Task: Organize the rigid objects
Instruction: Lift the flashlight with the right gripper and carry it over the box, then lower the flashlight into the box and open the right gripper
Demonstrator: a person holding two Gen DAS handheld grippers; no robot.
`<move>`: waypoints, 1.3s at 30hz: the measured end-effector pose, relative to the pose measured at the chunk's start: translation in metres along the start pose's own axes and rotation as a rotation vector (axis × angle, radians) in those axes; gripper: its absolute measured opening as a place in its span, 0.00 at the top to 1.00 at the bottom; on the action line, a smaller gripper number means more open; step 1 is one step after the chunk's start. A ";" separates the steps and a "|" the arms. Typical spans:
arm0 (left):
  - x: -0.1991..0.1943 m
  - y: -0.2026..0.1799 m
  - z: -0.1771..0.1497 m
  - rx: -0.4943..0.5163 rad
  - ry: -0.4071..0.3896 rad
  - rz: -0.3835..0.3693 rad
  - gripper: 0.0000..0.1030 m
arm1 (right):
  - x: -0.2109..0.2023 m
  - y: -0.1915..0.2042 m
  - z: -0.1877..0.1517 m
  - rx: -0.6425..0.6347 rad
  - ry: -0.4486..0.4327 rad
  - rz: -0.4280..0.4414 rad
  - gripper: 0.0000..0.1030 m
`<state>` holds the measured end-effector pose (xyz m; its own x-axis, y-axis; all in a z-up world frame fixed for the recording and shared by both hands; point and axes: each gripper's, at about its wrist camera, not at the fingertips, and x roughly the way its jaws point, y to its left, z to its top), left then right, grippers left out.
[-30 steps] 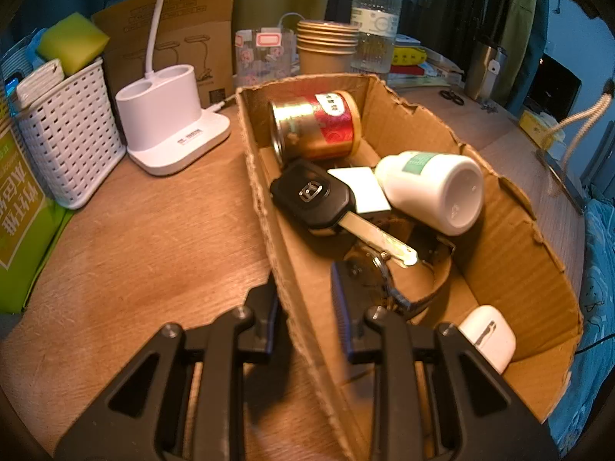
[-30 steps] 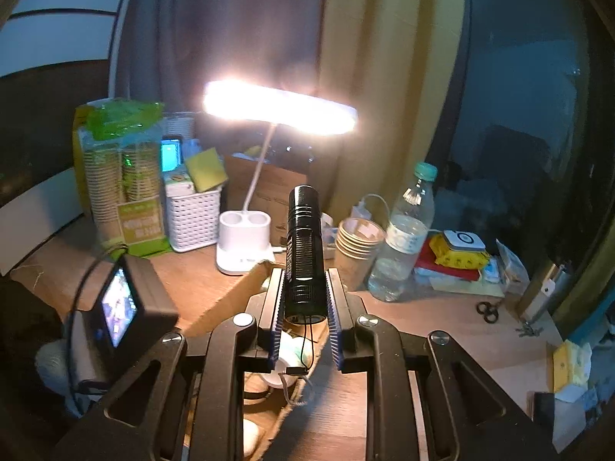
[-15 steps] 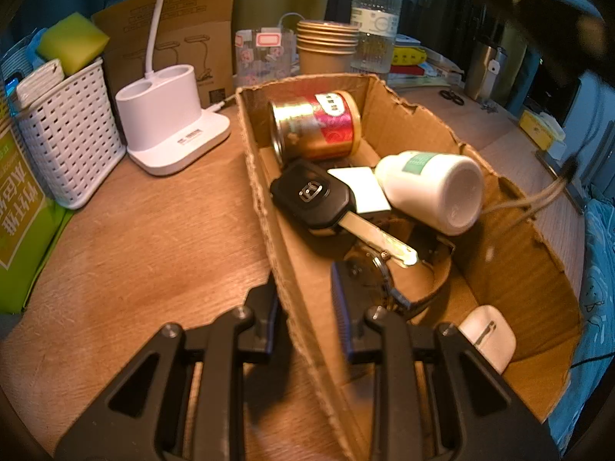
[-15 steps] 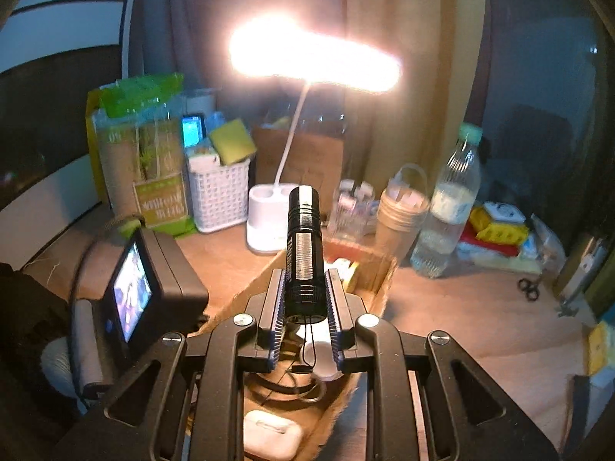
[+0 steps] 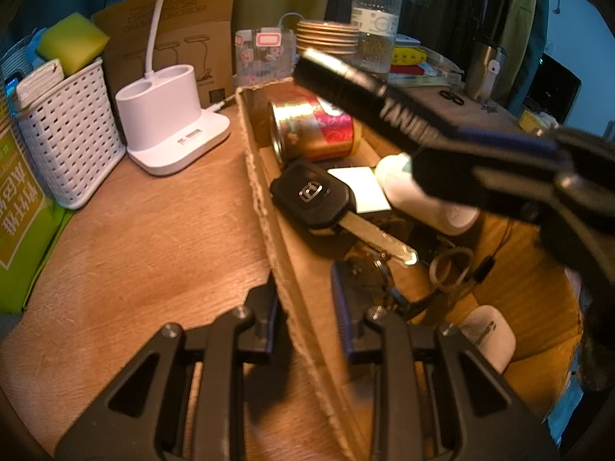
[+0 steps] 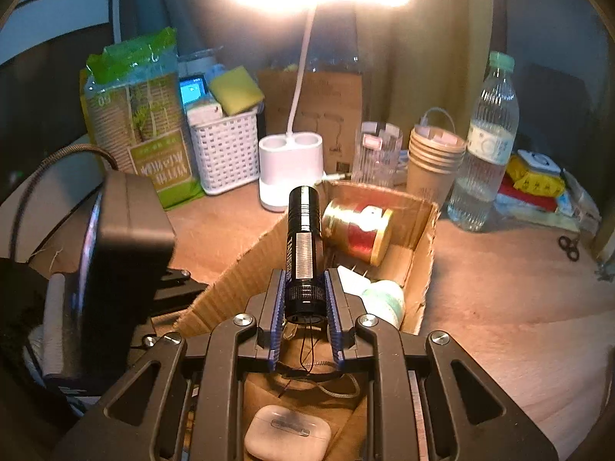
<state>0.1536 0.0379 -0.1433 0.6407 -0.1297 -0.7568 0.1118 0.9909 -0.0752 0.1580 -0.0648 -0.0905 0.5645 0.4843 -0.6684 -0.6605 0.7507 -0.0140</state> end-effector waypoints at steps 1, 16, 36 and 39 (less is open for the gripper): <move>0.000 0.000 0.000 0.000 0.000 0.000 0.76 | 0.002 0.000 -0.001 0.002 0.006 0.005 0.79; 0.000 0.000 0.000 0.000 0.000 0.000 0.76 | 0.019 0.006 -0.002 -0.014 0.068 0.019 0.79; 0.001 0.000 0.000 0.001 0.001 0.000 0.75 | 0.017 0.007 -0.002 -0.025 0.073 0.026 0.77; 0.001 0.000 0.000 0.002 0.001 0.000 0.75 | 0.013 0.006 -0.007 -0.028 0.075 0.007 0.75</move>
<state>0.1543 0.0375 -0.1441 0.6399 -0.1296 -0.7574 0.1131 0.9908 -0.0740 0.1579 -0.0569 -0.1047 0.5221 0.4536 -0.7223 -0.6786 0.7339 -0.0296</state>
